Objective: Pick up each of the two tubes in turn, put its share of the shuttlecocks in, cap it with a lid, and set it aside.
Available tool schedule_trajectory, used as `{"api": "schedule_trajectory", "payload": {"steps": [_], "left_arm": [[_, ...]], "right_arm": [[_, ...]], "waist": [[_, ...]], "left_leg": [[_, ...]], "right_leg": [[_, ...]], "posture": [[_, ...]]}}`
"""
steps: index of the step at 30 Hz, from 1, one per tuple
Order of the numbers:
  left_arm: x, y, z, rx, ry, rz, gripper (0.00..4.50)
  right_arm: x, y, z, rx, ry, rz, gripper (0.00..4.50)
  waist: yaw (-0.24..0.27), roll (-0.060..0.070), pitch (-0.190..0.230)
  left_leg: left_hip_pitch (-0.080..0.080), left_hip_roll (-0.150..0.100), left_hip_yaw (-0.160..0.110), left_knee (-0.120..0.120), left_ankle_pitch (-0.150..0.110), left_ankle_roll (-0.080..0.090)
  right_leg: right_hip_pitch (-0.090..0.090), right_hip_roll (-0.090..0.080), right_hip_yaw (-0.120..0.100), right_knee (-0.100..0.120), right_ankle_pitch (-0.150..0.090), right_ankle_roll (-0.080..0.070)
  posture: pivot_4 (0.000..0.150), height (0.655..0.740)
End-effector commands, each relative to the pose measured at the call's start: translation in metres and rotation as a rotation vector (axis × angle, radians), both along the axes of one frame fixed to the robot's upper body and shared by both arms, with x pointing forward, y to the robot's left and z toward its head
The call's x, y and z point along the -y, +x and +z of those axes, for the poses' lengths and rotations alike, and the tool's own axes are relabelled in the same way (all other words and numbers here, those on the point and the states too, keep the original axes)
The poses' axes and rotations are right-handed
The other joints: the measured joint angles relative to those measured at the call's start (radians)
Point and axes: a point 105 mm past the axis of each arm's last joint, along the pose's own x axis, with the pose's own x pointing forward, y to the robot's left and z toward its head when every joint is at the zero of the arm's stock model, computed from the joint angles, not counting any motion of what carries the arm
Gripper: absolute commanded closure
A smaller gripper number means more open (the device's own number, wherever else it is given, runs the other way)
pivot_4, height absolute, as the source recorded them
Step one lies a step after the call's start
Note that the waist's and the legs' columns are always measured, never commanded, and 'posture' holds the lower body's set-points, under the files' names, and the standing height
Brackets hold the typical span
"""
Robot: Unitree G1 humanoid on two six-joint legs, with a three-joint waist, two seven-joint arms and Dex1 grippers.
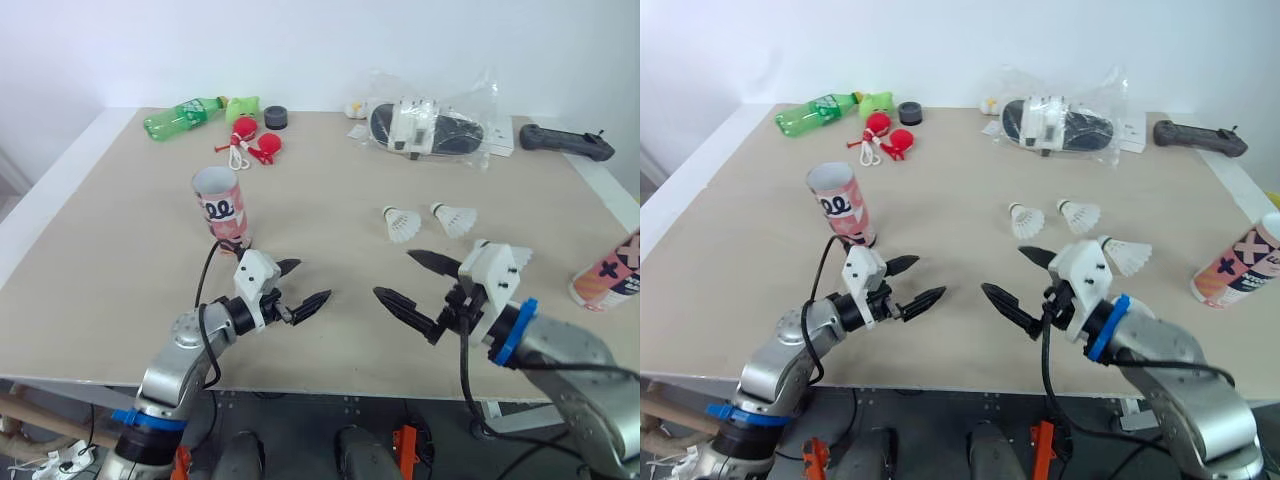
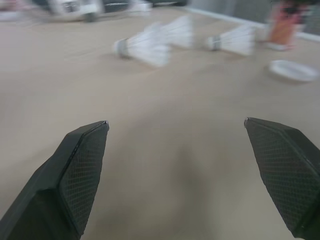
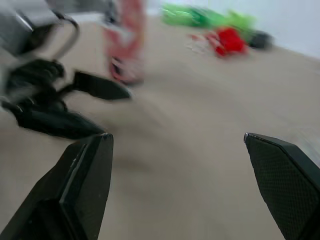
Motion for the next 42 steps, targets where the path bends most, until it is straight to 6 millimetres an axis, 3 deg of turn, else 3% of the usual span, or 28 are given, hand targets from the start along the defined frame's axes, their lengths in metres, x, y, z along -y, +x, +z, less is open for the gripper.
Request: {"api": "schedule_trajectory", "payload": {"steps": [1,5,12,22,33,42], "left_arm": [[-0.030,-0.002,0.017,0.086,-0.026,0.221,0.00],[-0.063,-0.003,0.006,0.077,-0.031,0.505,0.00],[-0.091,0.011,-0.007,0.062,0.005,0.716,0.00],[-0.093,0.049,-0.018,0.016,0.037,0.699,0.00],[-0.098,0.089,-0.014,0.020,0.029,0.674,0.00],[-0.094,0.109,-0.009,0.040,0.037,0.624,0.00]], "right_arm": [[-0.013,0.001,0.008,-0.029,-0.002,0.161,0.01],[-0.025,0.004,0.005,-0.087,-0.049,0.311,0.01],[-0.034,0.016,0.010,-0.072,-0.057,0.351,0.01],[-0.041,0.019,0.013,-0.042,-0.052,0.340,0.01],[-0.043,0.017,0.010,-0.027,-0.039,0.310,0.01],[-0.046,0.018,0.010,-0.019,-0.029,0.302,0.01]], "waist": [[0.005,-0.002,0.001],[0.007,-0.003,0.001],[0.011,-0.003,0.002],[0.006,-0.003,0.001],[0.005,-0.003,0.001],[0.005,-0.003,0.001]], "left_leg": [[-0.001,0.000,0.000,0.000,0.000,0.000],[-0.001,0.000,0.000,0.000,0.000,0.000],[-0.001,0.000,-0.001,0.000,0.000,0.000],[-0.002,0.000,-0.001,0.000,0.000,0.000],[-0.002,0.000,-0.002,-0.001,0.000,0.000],[-0.002,0.000,-0.002,-0.001,0.000,-0.001]], "right_leg": [[0.000,0.000,-0.001,0.000,0.000,0.000],[0.000,-0.001,-0.001,-0.001,0.002,0.005],[0.000,0.000,-0.002,-0.001,0.003,0.004],[0.000,0.000,-0.003,-0.001,0.003,0.005],[0.000,0.000,-0.003,-0.001,0.003,0.005],[0.000,0.000,-0.003,-0.001,0.003,0.006]], "posture": [[0.150,0.7400],[0.150,0.7400],[0.150,0.7400],[0.150,0.7400],[0.150,0.7400],[0.150,0.7400]]}}
